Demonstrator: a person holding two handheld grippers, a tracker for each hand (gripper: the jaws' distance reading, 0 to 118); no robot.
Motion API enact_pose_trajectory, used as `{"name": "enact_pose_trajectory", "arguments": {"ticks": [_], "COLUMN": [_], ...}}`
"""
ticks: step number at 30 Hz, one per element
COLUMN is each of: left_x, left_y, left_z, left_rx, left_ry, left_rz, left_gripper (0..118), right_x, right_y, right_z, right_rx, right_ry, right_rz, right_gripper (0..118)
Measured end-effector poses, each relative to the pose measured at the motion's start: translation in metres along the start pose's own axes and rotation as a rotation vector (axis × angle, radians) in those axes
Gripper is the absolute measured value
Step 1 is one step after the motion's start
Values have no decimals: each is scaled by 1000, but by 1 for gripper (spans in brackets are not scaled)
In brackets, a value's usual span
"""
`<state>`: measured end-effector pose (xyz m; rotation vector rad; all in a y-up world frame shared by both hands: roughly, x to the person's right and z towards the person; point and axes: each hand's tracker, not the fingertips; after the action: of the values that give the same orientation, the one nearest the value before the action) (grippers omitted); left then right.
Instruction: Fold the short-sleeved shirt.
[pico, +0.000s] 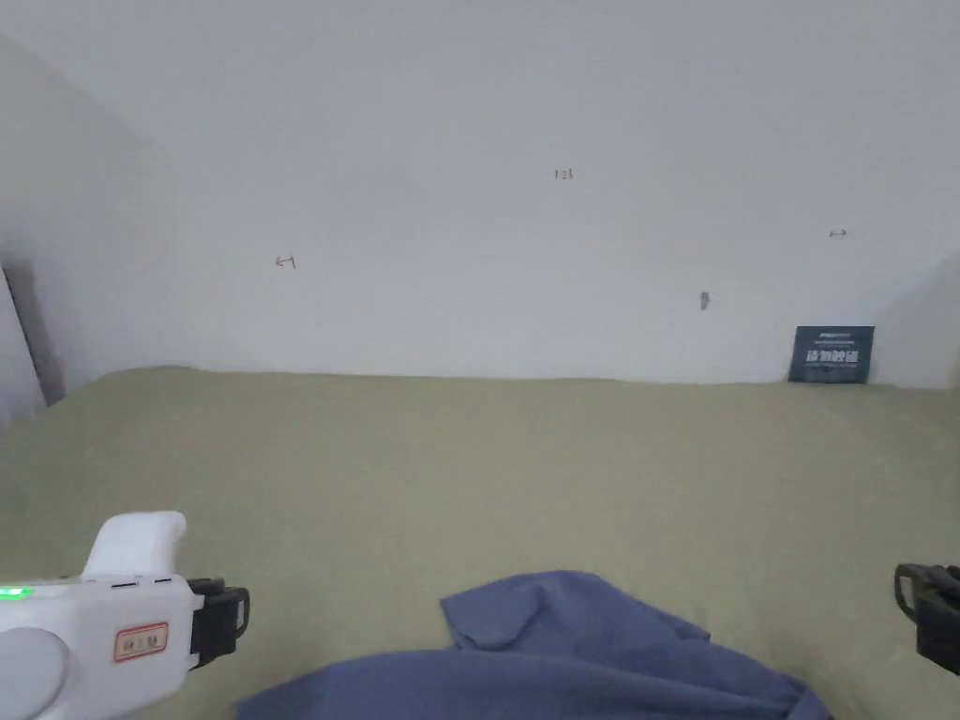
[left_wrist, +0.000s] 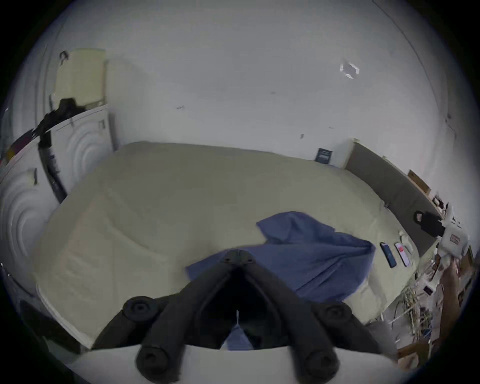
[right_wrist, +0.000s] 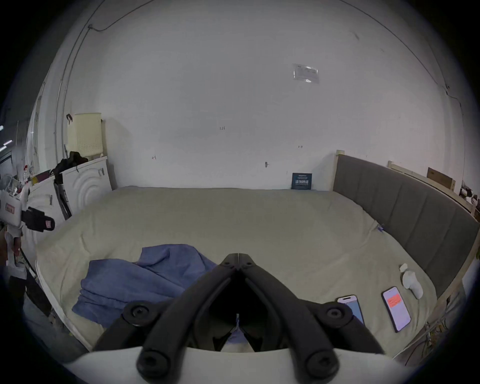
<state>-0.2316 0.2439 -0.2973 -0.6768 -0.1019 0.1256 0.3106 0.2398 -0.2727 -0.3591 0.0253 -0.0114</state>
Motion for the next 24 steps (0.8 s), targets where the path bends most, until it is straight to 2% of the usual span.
{"name": "enact_pose_trajectory", "arguments": {"ticks": [8, 9, 10, 12, 13, 19, 23, 24], "left_x": [-29, -33, -37, -42, -43, -48, -36, -32], "left_y": [4, 5, 7, 10, 10, -5, -16, -19], "left_z": [-62, -75, -87, -118, -131, -204, -228, -229], "left_rx": [-79, -107, -146, -241, -275, -450, -516, -521], "left_ry": [41, 42, 34, 39, 34, 36, 55, 78], "left_rz": [35, 45, 66, 95, 108, 154, 73, 50], "left_gripper": [1, 12, 39, 109, 114, 112, 111, 108], "right_x": [-10, -7, -6, -5, -5, 3, 9, 9], "right_y": [1, 0, -1, -2, -2, -10, -15, -17], "right_z": [-9, -12, -15, -21, -23, -40, -53, -55], "right_rx": [-29, -36, -46, -77, -86, -143, -177, -182], "right_ry": [9, 7, 5, -9, -12, -34, -39, -40], "right_rz": [32, 39, 43, 53, 56, 65, 47, 44], "right_gripper": [0, 0, 0, 0, 0, 0, 0, 0]}}
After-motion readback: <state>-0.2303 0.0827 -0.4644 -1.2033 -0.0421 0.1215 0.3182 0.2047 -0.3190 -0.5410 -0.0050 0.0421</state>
